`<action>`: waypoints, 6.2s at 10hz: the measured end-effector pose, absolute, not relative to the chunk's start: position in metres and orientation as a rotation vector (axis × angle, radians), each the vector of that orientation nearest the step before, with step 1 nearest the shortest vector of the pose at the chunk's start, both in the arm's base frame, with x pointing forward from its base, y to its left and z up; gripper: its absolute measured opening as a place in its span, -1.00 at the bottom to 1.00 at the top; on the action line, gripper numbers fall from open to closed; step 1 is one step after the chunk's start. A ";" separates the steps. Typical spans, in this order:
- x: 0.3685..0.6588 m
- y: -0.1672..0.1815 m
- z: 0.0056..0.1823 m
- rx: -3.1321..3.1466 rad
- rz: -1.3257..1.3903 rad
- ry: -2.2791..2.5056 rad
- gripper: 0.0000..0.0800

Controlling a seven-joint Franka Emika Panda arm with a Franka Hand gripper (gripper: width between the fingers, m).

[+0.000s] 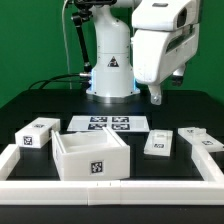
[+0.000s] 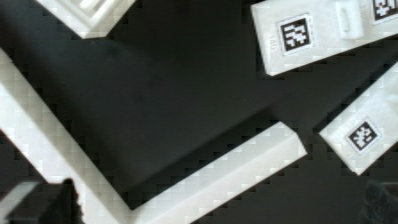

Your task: Assemble cabinet

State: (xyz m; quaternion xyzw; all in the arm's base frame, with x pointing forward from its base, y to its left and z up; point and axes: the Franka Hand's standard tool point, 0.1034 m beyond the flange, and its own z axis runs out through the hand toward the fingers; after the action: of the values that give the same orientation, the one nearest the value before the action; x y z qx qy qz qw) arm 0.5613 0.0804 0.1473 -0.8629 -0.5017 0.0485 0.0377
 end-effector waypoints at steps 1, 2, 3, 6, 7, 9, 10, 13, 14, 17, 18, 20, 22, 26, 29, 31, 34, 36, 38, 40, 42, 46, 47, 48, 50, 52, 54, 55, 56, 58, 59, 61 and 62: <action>0.561 0.080 0.147 -2.646 0.149 -1.542 1.00; 0.561 0.080 0.147 -2.646 0.149 -1.542 1.00; 0.561 0.080 0.147 -2.646 0.149 -1.543 1.00; 0.561 0.080 0.147 -2.647 0.150 -1.543 1.00; 0.561 0.079 0.146 -2.644 0.141 -1.554 1.00; 0.536 0.062 0.136 -2.471 -0.036 -1.906 1.00; 0.523 0.041 0.126 -2.331 -0.073 -2.093 1.00; 0.513 0.001 0.112 -2.131 -0.079 -2.317 1.00; 0.513 0.001 0.112 -2.133 -0.080 -2.315 1.00; 0.511 -0.013 0.109 -1.935 -0.074 -2.485 1.00; 0.505 -0.027 0.104 -1.833 -0.071 -2.562 1.00; 0.492 -0.047 0.096 -1.751 -0.052 -2.597 1.00; 0.478 -0.062 0.080 -1.764 -0.033 -2.549 1.00; 0.466 -0.060 0.055 -1.795 -0.007 -2.465 1.00; 0.455 -0.056 0.035 -1.787 0.013 -2.421 1.00; 0.453 -0.055 0.027 -1.795 0.019 -2.399 1.00; 0.452 -0.055 0.026 -1.806 0.022 -2.387 0.78; 0.452 -0.055 0.026 -1.808 0.022 -2.385 -0.01; 0.452 -0.056 0.026 -1.809 0.023 -2.384 -0.47; 0.452 -0.056 0.026 -1.813 0.021 -2.384 -0.79; 0.453 -0.057 0.027 -1.817 0.017 -2.387 -0.90; 0.454 -0.054 0.027 -1.847 0.015 -2.368 -0.90; 0.455 -0.040 0.027 -1.906 0.014 -2.321 -0.90; 0.458 -0.024 0.028 -1.933 0.010 -2.295 -0.90; 0.468 0.006 0.029 -2.011 0.000 -2.226 -0.90; 0.490 0.039 0.030 -2.063 -0.033 -2.186 -0.90; 0.504 0.053 0.031 -2.108 -0.050 -2.149 -0.90; 0.503 0.051 0.030 -2.111 -0.046 -2.144 -0.90; 0.502 0.050 0.029 -2.113 -0.046 -2.142 -0.90; 0.502 0.050 0.029 -2.113 -0.046 -2.142 -0.90; 0.503 0.057 0.028 -2.108 -0.055 -2.146 -0.90; 0.509 0.080 0.027 -2.072 -0.070 -2.179 -0.90; 0.511 0.088 0.028 -2.075 -0.071 -2.171 -0.90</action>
Offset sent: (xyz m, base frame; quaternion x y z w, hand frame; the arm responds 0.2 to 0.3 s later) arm 0.0000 0.0000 0.0000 0.0000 0.0000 0.0000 1.0000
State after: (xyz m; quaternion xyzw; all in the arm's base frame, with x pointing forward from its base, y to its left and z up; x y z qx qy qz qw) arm 0.5108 0.0883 0.0277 -0.6891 -0.7210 -0.0235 0.0686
